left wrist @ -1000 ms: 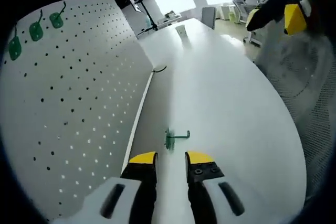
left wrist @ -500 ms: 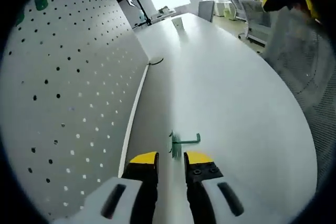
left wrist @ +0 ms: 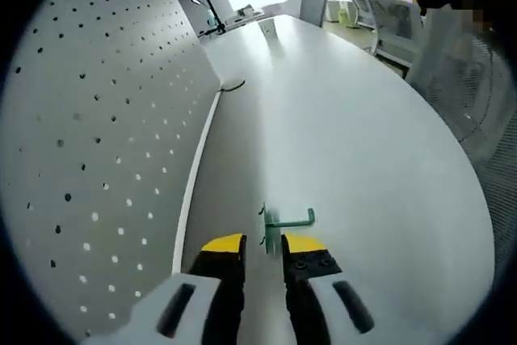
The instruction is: Insert the hook assembly into the mounting plate slot until the hook locks in place.
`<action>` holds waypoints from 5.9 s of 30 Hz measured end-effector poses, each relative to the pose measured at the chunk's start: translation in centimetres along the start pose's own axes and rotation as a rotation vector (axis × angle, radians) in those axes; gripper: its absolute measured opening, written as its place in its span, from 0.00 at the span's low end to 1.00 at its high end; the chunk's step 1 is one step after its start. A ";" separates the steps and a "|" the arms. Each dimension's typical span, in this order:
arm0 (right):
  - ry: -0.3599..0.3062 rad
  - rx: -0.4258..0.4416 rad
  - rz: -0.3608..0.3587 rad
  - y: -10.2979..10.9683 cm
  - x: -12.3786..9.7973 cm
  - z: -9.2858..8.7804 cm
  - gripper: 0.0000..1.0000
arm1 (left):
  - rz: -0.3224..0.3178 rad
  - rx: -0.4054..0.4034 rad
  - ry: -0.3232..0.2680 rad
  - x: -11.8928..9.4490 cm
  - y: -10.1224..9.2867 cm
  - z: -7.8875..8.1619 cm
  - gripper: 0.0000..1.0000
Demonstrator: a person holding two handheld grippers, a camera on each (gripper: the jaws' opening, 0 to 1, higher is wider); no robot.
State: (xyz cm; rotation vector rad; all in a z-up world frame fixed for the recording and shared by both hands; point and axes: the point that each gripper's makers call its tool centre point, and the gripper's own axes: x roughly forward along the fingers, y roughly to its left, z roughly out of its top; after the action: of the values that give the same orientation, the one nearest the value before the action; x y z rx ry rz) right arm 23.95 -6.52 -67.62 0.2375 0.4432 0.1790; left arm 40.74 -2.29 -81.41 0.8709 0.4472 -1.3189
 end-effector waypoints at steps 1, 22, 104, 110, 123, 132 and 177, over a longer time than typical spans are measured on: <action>0.000 0.004 -0.002 -0.1 0.0 0.0 0.42 | 0.001 -0.001 -0.001 0.2 0.1 0.0 0.16; -0.015 0.036 -0.018 -0.4 -0.3 0.3 0.41 | -0.011 -0.052 0.001 1.2 0.2 0.0 0.04; -0.104 -0.055 0.147 6.9 -2.2 4.6 0.32 | 0.332 -0.791 -0.704 -19.9 -2.7 6.2 0.03; -0.110 -0.061 0.169 7.6 -1.9 5.1 0.30 | 0.310 -0.776 -0.734 -20.3 -3.7 7.6 0.03; -0.128 -0.052 0.213 8.8 -1.7 6.1 0.27 | 0.244 -0.763 -0.796 -21.0 -5.6 10.1 0.03; -0.146 -0.043 0.237 9.7 -1.9 6.8 0.26 | 0.191 -0.717 -0.836 -21.6 -7.1 12.1 0.03; -0.208 -0.127 0.240 10.4 -2.5 8.0 0.01 | 0.212 -0.585 -0.890 -22.8 -9.0 15.2 0.03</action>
State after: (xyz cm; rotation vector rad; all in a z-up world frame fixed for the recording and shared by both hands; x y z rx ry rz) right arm 24.01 1.42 -56.87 0.1817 0.1942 0.4118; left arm 24.15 0.78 -58.08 -0.1819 0.0140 -1.1506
